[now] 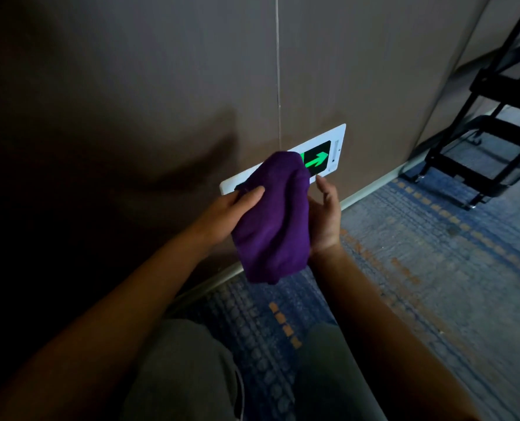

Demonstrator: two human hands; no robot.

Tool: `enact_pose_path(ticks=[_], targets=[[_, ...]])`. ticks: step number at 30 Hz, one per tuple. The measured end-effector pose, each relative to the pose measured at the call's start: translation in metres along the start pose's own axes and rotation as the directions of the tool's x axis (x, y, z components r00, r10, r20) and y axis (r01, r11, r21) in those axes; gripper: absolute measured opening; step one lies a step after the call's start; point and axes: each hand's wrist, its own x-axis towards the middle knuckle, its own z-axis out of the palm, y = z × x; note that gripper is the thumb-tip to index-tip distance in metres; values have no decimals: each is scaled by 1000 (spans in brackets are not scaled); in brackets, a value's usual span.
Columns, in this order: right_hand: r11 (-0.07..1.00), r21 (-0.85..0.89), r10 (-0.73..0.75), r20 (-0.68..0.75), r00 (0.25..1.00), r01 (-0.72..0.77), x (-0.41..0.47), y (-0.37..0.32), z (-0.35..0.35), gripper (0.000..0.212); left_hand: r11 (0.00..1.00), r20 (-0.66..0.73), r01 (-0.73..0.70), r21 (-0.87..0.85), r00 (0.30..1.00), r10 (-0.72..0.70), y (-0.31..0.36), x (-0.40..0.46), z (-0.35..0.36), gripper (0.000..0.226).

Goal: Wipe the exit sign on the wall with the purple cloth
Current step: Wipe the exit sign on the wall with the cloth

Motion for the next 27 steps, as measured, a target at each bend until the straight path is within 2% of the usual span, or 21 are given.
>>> enact_pose_path(ticks=[2, 3, 6, 8, 11, 15, 17, 20, 21, 24, 25, 27], targets=[[1000, 9, 30, 64, 998, -30, -8, 5, -9, 85, 991, -16, 17, -136, 1000, -19, -6, -4, 5, 20], [1000, -4, 11, 84, 996, -11, -9, 8, -18, 85, 993, -39, -13, -120, 999, 9, -11, -4, 7, 16], [997, -77, -4, 161, 987, 17, -7, 18, -37, 53, 993, -116, -110, -29, 988, 106, -27, -2, 13, 8], [983, -182, 18, 114, 993, 3, -2, 24, -48, 50, 990, -164, -137, 32, 976, 141, -31, 1, 14, 9], [898, -438, -67, -39, 997, 43, 9, 30, -68, 40, 989, -219, -131, 63, 966, 141, -38, 9, 11, 8], [802, -589, 50, -103, 993, -101, 14, 28, -98, 44, 984, -253, -170, 61, 951, 180, -55, 16, 11, 11], [707, -685, 91, -158, 983, -176, 12, 29, -107, 44, 986, -256, -153, 62, 953, 164, -67, 18, 12, 11], [531, -826, 8, -216, 976, -188, 8, 34, -98, 43, 983, -306, -107, 148, 940, 148, -77, 22, 5, 16], [461, -872, -35, -204, 978, -165, 9, 35, -91, 43, 979, -331, -85, 187, 932, 144, -79, 25, 1, 18], [110, -989, -145, -112, 983, -96, 13, 30, -65, 42, 964, -395, -41, 262, 907, 146, -76, 31, -8, 24], [24, -996, -157, -89, 984, -87, 13, 25, -56, 42, 954, -396, -33, 299, 905, 155, -74, 30, -11, 25], [-43, -996, -157, -66, 985, -74, 6, 12, -37, 41, 935, -339, -19, 354, 929, 147, -63, 24, -17, 25]])
